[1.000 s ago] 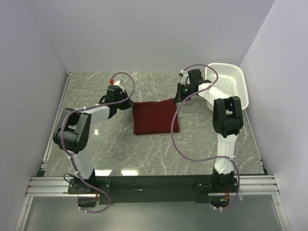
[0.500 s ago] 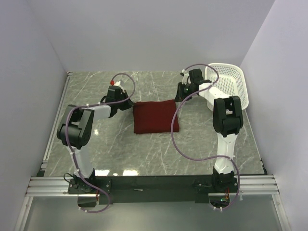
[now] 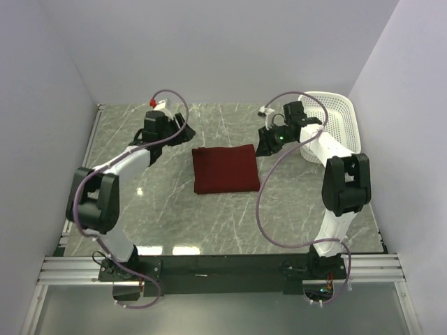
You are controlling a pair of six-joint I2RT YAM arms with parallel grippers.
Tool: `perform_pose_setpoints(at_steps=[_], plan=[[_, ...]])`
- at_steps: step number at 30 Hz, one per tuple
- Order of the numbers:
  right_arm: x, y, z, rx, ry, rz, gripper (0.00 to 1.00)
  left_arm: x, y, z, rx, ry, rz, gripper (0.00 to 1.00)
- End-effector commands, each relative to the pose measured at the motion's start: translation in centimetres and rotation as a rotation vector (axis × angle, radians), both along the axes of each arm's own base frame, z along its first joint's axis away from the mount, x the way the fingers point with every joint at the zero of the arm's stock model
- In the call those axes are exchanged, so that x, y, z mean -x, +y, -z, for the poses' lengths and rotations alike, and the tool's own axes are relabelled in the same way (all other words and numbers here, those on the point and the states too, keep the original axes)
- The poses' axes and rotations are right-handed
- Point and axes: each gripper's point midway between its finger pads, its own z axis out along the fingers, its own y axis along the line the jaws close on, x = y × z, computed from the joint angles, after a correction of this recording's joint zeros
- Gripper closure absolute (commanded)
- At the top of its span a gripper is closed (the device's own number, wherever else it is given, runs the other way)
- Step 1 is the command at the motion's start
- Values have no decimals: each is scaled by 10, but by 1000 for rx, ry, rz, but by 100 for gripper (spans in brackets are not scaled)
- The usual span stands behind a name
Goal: Fold and stack the t-shirts
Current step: Fold the tshirt, then neatly place the folded tshirt to the corner
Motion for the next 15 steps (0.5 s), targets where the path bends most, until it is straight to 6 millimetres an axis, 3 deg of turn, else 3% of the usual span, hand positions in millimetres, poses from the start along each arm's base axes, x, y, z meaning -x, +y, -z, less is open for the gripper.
perform_pose_setpoints(at_steps=[1,3,4,6,8,12,13,15], plan=[[65,43,-21,-151,20,-369,66,27,-21,-47,70,-47,158,37],[73,55,-14,-203,111,-365,76,58,-37,-42,160,-15,274,43],[76,62,-12,-225,150,-362,78,78,-42,-26,219,50,288,44],[82,72,-1,-277,275,-343,78,92,-54,-24,299,52,334,47],[82,79,1,-302,351,-330,78,115,-68,-3,371,141,378,50],[82,75,36,-281,499,-236,81,128,-84,27,410,223,397,51],[85,66,52,-222,525,-192,81,129,-85,40,408,259,394,52],[89,57,64,-172,557,-143,81,130,-86,49,412,283,395,52]])
